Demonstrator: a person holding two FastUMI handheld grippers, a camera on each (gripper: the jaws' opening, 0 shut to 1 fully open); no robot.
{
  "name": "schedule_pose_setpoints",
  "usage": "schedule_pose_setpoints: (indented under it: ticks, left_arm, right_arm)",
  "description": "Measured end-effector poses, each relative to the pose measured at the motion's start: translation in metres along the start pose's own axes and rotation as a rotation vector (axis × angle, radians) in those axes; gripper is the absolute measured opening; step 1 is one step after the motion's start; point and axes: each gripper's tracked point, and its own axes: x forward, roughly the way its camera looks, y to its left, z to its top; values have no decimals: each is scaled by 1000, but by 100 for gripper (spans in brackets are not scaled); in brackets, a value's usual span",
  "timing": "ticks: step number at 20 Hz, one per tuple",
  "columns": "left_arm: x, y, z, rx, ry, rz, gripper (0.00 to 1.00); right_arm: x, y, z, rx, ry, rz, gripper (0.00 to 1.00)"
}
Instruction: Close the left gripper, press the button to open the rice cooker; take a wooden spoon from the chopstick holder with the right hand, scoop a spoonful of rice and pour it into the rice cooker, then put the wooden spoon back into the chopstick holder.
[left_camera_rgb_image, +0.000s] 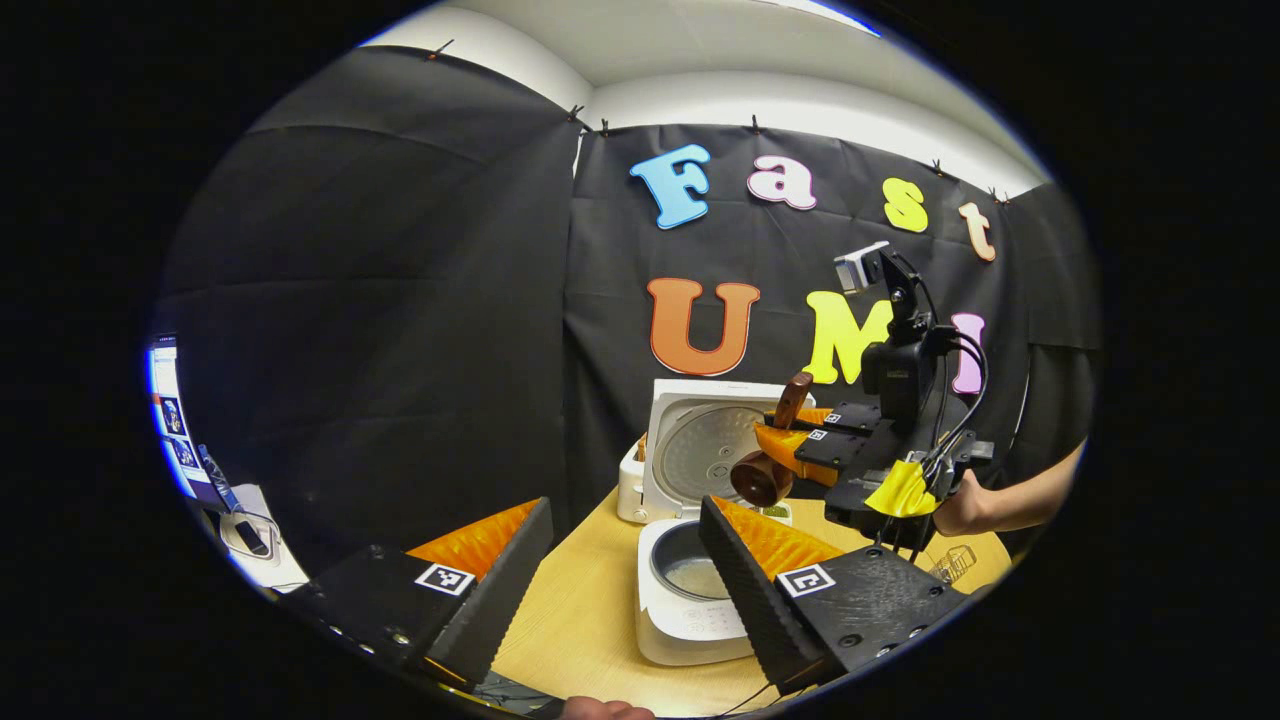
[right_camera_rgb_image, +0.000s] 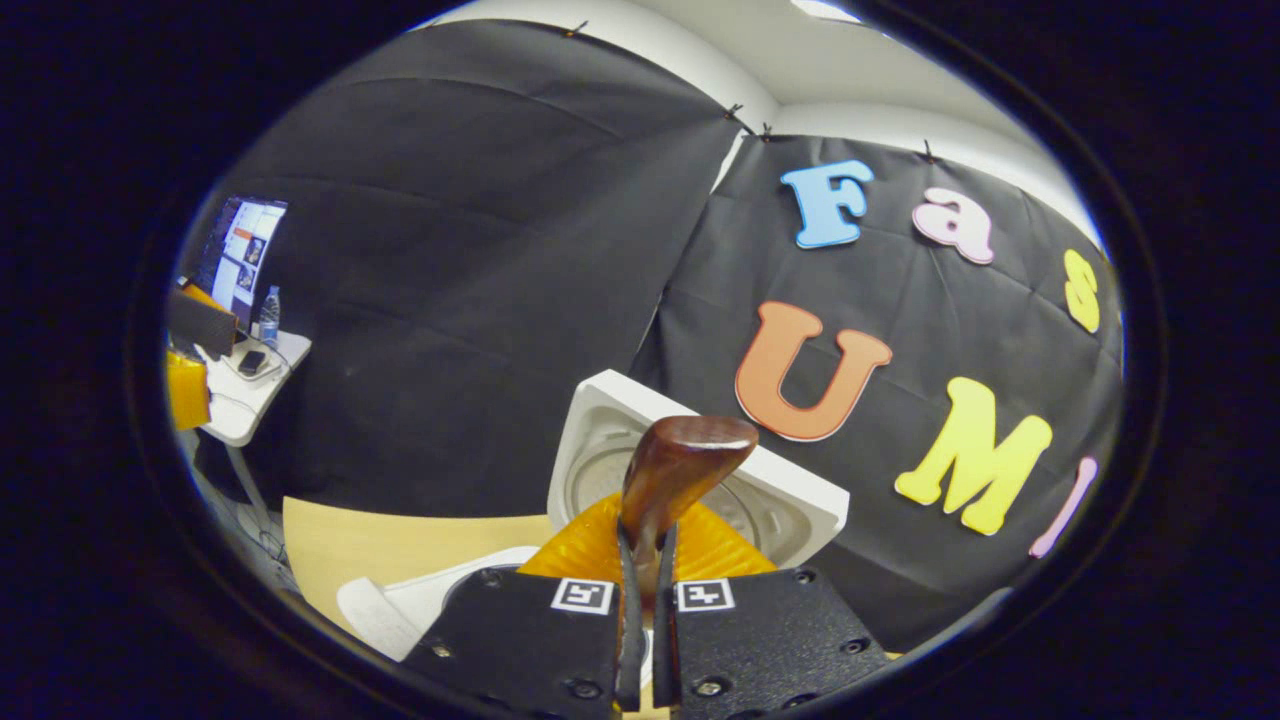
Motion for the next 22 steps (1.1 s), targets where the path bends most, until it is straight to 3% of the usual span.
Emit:
schedule_pose_setpoints:
  ticks: [8, 14, 18, 22]
  left_arm:
    - [-3, -4, -1, 25, -14, -47, 95]
    - [-11, -24, 8, 51, -13, -141, 94]
    - [-8, -44, 22, 48, -32, -152, 94]
    - [-11, -60, 26, 43, -39, -167, 95]
  right_arm:
    - [-18, -6, 8, 48, -14, -12, 10]
    - [-45, -32, 7, 268, 6, -47, 10]
    - [-79, -64, 4, 418, 2, -95, 10]
    - [-128, -103, 3, 461, -32, -162, 10]
